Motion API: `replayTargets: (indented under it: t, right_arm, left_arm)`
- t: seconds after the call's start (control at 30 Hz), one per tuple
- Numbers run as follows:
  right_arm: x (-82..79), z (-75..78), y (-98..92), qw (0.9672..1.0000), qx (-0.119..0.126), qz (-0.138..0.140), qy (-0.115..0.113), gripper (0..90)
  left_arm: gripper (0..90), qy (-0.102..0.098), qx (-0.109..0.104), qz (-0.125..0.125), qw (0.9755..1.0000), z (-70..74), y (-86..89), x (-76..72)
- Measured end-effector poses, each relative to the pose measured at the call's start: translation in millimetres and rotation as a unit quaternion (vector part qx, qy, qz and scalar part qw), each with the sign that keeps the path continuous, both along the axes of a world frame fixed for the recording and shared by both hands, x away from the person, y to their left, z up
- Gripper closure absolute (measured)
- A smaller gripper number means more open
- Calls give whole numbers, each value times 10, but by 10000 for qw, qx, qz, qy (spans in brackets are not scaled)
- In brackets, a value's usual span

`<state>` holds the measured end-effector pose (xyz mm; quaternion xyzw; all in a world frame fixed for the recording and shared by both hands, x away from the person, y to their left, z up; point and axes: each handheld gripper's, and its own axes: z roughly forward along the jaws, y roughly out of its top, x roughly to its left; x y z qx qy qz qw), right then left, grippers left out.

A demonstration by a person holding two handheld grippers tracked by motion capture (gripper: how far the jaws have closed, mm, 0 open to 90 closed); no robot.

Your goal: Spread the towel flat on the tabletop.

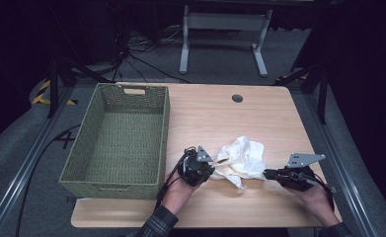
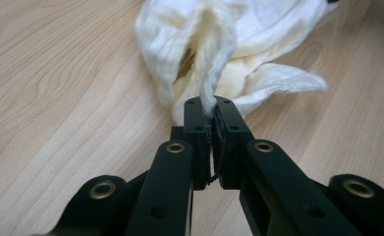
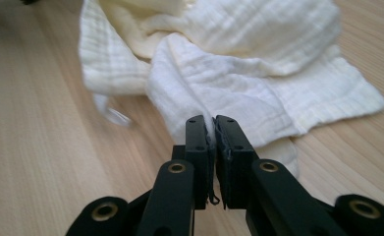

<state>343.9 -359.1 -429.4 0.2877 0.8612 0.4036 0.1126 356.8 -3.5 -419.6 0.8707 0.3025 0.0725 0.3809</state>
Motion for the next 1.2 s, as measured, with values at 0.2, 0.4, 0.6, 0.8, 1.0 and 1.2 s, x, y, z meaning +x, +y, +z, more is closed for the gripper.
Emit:
replayTargets:
  t: [0.2,0.4,0.6,0.8,1.0,1.2]
  right_arm:
    - [61,21,-263,9991,-110,-398,-23,851]
    - [113,7,-383,9983,-162,-556,47,854]
    - [118,-13,-327,9989,-107,-448,98,731]
    - [67,42,-332,9991,62,-408,-42,666]
    - [-7,52,-302,9996,71,-281,-65,669]
    - [-68,-14,-320,9997,-68,-237,36,660]
  left_arm:
    - [858,-3,348,284,9990,-41,25,67]
    - [852,87,335,513,9981,-107,19,135]
    - [673,-46,294,436,9986,-62,-25,47]
    - [632,-254,151,275,9992,48,-89,-95]
    - [647,-119,-30,-246,9996,46,-259,-194]
    - [651,-6,98,-679,9976,-94,-505,-249]
